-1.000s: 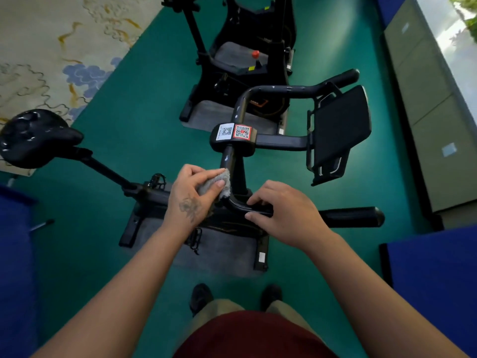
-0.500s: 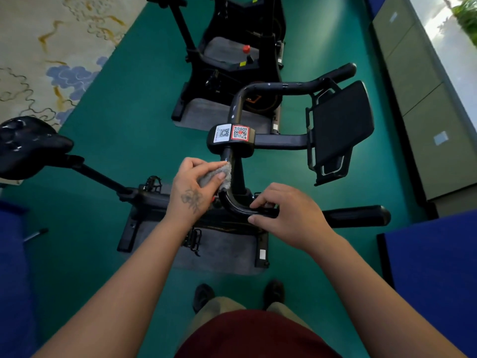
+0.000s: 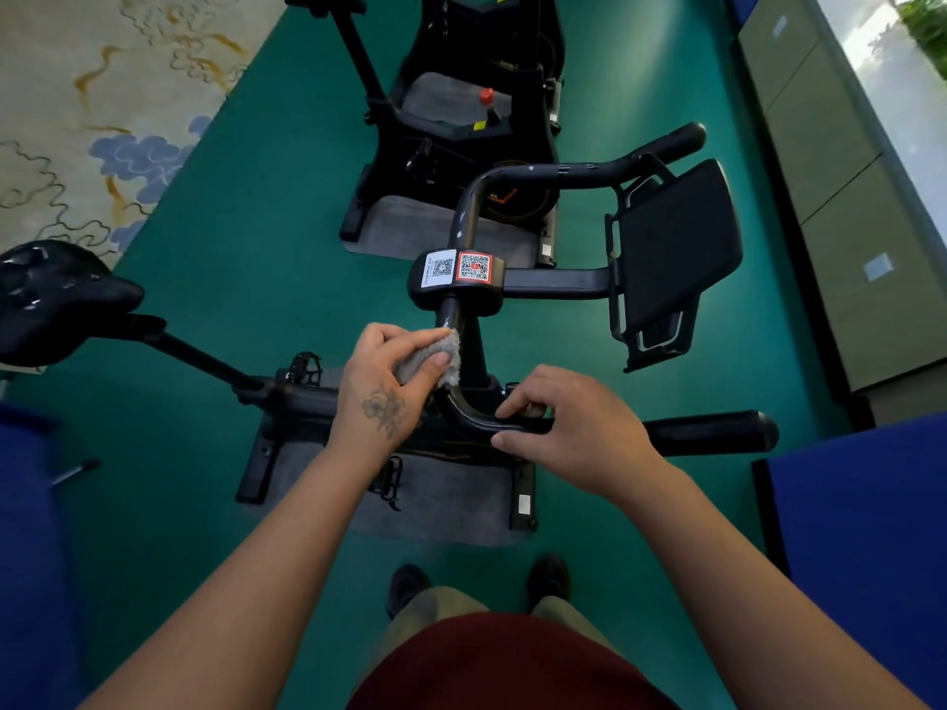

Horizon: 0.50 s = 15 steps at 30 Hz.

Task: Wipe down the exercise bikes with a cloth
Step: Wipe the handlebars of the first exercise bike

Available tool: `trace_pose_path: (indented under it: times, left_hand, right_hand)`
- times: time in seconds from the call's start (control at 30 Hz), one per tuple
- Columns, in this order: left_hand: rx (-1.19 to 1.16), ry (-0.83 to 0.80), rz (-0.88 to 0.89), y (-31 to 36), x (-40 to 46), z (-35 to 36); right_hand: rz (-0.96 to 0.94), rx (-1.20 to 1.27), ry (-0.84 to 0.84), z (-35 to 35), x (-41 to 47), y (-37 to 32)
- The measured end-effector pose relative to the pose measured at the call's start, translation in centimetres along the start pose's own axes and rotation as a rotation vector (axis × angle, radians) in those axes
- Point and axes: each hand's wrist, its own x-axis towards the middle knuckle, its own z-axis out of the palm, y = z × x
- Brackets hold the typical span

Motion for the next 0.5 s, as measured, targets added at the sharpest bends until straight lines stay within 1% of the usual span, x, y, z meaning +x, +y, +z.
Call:
trace_pose_path:
  times: [0.2, 0.5]
  left_hand:
    - [-0.003, -0.001, -0.018, 0.3, 2.5, 0.5]
    - [0.006, -0.029, -0.012, 0.5, -0.1, -0.3]
  right_hand:
    - [0.004, 0.022, 0.002, -0.1, -0.1, -0.2]
    - [0.011, 0.022, -0.007, -0.2, -0.1, -0.1]
